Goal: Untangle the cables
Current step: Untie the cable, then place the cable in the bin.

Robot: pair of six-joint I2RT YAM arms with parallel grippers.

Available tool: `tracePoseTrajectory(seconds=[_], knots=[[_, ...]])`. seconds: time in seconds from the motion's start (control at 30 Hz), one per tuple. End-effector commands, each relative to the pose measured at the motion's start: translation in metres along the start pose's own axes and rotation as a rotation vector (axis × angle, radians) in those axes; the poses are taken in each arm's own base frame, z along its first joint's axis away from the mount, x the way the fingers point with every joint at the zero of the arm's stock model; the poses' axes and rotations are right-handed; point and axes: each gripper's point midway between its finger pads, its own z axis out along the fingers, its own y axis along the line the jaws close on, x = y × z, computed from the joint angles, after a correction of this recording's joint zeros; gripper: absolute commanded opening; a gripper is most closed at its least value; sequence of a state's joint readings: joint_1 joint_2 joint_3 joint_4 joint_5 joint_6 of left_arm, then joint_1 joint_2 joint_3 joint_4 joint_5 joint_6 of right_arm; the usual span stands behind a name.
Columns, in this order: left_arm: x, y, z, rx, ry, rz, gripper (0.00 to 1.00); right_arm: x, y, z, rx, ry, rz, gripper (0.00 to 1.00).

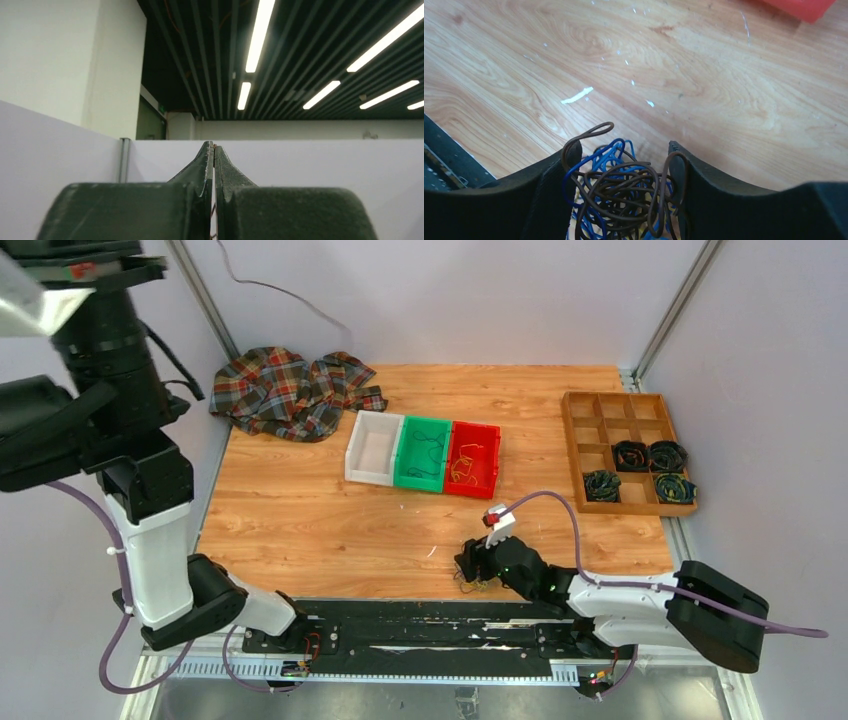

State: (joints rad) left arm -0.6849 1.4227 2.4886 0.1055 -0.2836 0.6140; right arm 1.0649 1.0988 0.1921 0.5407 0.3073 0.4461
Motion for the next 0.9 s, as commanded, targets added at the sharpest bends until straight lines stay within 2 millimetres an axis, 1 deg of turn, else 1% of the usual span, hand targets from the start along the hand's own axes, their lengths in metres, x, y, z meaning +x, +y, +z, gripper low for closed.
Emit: tracePoseTrajectory(seconds=[0.0, 0.03, 0.07, 0.1, 0.17, 0.27, 0.3, 0.4, 0.5, 0.57, 0.6, 0.67, 0.7, 0.73, 0.77, 0.83, 0.87], knots=[[-0.05, 0.036, 0.003, -0.13, -0.18, 0.025, 0.01, 0.027, -0.016, -0.005, 0.048, 0.063, -0.011, 0.64], [-0.058, 0.041, 0.003, -0.134, -0.198, 0.026, 0.01, 0.03, -0.018, -0.005, 0.052, 0.068, -0.01, 0.63], [-0.053, 0.034, 0.005, -0.102, -0.18, 0.032, 0.01, 0.032, -0.019, -0.006, 0.058, 0.07, -0.007, 0.63], [-0.042, 0.022, 0.006, -0.054, -0.143, 0.037, 0.01, 0.031, -0.02, -0.007, 0.059, 0.069, -0.005, 0.63], [-0.01, -0.005, 0.0, 0.046, -0.048, 0.054, 0.01, 0.029, -0.02, -0.008, 0.06, 0.064, -0.006, 0.63], [0.029, -0.027, -0.021, 0.135, 0.075, 0.07, 0.0, 0.013, -0.014, -0.009, 0.049, 0.036, -0.002, 0.63], [0.037, -0.026, -0.029, 0.139, 0.104, 0.074, 0.01, 0.007, -0.013, -0.01, 0.054, 0.026, -0.003, 0.64], [0.068, -0.033, -0.05, 0.158, 0.194, 0.11, 0.01, -0.011, -0.008, -0.014, 0.049, 0.001, -0.009, 0.64], [0.099, -0.039, -0.073, 0.179, 0.288, 0.15, 0.01, -0.026, -0.004, -0.02, 0.041, -0.015, -0.018, 0.65], [0.126, -0.042, -0.092, 0.189, 0.4, 0.162, 0.01, -0.039, 0.001, -0.024, 0.029, -0.032, -0.019, 0.67], [0.14, -0.044, -0.104, 0.199, 0.459, 0.162, 0.01, -0.043, 0.002, -0.026, 0.026, -0.033, -0.022, 0.67], [0.168, -0.051, -0.136, 0.241, 0.565, 0.16, 0.01, -0.05, 0.004, -0.031, 0.017, -0.037, -0.026, 0.68], [0.187, -0.06, -0.157, 0.278, 0.617, 0.163, 0.01, -0.054, 0.005, -0.033, 0.011, -0.046, -0.023, 0.69], [0.195, -0.062, -0.17, 0.296, 0.644, 0.164, 0.01, -0.058, 0.007, -0.034, 0.003, -0.056, -0.019, 0.69], [0.2, -0.063, -0.179, 0.304, 0.661, 0.162, 0.01, -0.062, 0.008, -0.036, -0.003, -0.066, -0.018, 0.7], [0.208, -0.065, -0.192, 0.318, 0.692, 0.156, 0.01, -0.069, 0.01, -0.038, -0.007, -0.086, -0.012, 0.7], [0.209, -0.067, -0.195, 0.325, 0.7, 0.147, 0.01, -0.072, 0.011, -0.039, -0.009, -0.095, -0.012, 0.7]])
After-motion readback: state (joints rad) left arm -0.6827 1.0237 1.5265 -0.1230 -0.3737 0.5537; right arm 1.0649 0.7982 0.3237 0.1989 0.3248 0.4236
